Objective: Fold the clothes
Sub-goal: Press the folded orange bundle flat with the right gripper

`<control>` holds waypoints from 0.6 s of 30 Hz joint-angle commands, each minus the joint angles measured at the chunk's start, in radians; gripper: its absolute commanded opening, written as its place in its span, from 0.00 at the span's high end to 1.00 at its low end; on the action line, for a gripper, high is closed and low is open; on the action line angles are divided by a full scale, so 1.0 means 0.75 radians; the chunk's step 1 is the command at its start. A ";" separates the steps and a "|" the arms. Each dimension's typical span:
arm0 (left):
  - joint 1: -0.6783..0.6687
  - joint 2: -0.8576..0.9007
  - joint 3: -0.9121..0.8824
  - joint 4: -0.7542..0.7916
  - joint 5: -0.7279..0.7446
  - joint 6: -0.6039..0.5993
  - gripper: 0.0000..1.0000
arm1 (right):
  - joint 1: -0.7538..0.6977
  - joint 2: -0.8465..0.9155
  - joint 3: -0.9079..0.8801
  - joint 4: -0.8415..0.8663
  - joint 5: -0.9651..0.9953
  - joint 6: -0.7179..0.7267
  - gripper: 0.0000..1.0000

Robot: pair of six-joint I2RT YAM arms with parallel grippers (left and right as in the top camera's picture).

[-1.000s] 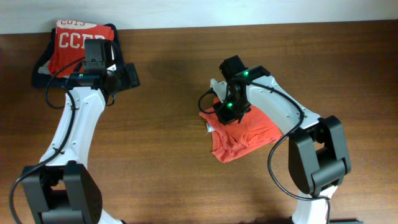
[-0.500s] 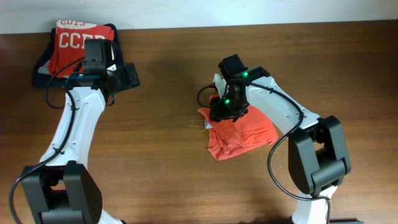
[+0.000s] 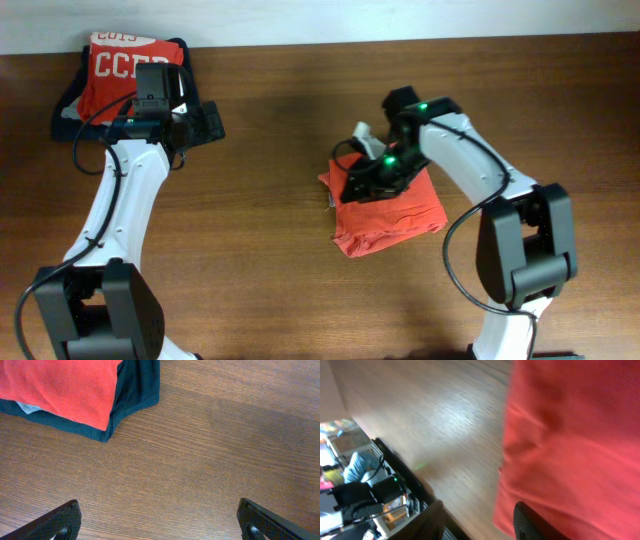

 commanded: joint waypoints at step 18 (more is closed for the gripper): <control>0.002 0.007 0.013 -0.001 -0.010 -0.013 0.01 | 0.044 0.001 -0.290 0.203 0.174 -0.086 0.63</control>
